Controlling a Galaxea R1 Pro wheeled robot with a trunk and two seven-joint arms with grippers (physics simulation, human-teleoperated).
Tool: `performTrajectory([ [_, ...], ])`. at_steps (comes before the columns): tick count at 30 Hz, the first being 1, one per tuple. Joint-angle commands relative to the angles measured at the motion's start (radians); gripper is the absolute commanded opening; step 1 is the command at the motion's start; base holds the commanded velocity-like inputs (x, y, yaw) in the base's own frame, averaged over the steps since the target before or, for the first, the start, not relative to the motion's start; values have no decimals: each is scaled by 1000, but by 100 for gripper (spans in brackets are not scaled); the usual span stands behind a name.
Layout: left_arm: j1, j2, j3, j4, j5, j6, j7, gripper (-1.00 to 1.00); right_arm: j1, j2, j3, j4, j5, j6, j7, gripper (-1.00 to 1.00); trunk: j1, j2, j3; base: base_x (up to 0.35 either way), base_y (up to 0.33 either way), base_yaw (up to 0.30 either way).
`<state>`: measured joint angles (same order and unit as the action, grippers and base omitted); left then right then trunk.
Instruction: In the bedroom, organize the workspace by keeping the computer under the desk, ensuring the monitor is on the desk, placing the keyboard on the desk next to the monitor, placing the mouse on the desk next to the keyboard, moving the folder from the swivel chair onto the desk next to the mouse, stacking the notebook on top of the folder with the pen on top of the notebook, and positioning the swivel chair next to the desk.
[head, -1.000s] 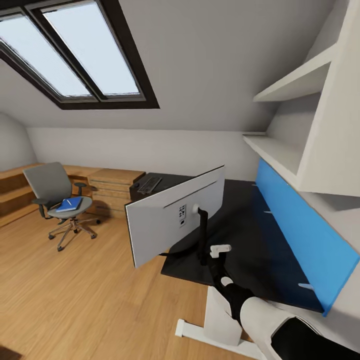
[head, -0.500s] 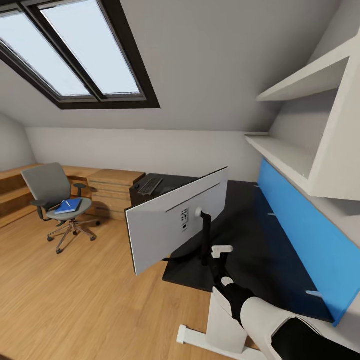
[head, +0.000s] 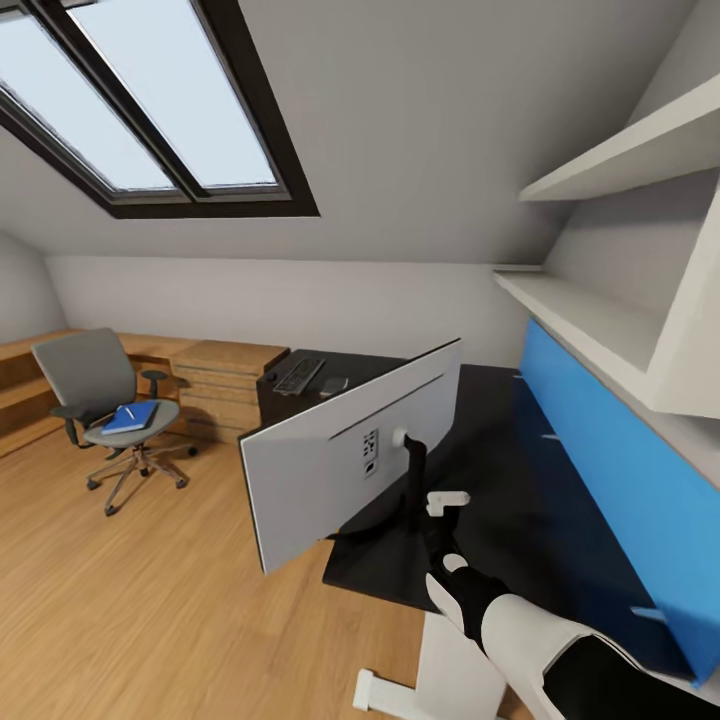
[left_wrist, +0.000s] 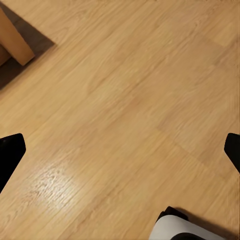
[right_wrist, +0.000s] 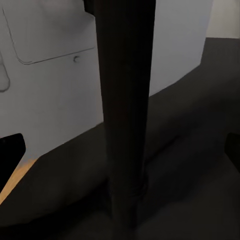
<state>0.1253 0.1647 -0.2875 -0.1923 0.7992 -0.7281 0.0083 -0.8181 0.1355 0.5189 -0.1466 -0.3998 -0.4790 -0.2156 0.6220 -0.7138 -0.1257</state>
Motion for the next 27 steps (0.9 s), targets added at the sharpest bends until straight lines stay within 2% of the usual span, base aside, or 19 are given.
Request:
performTrajectory([
  [1,0,1,-8,-2,10,-2,1,100,-1,0,9,1,-7,-3,-5,100,1,-1,-1,67,0,0],
  [21,1,-6,-14,-2,1,-4,1,100,-1,-1,9,1,-7,-1,-5,100,1,-1,-1,125,0,0],
  [27,1,-7,-16,-2,-26,-6,1,100,-1,-2,9,1,-7,-1,-5,100,1,-1,-1,127,0,0],
])
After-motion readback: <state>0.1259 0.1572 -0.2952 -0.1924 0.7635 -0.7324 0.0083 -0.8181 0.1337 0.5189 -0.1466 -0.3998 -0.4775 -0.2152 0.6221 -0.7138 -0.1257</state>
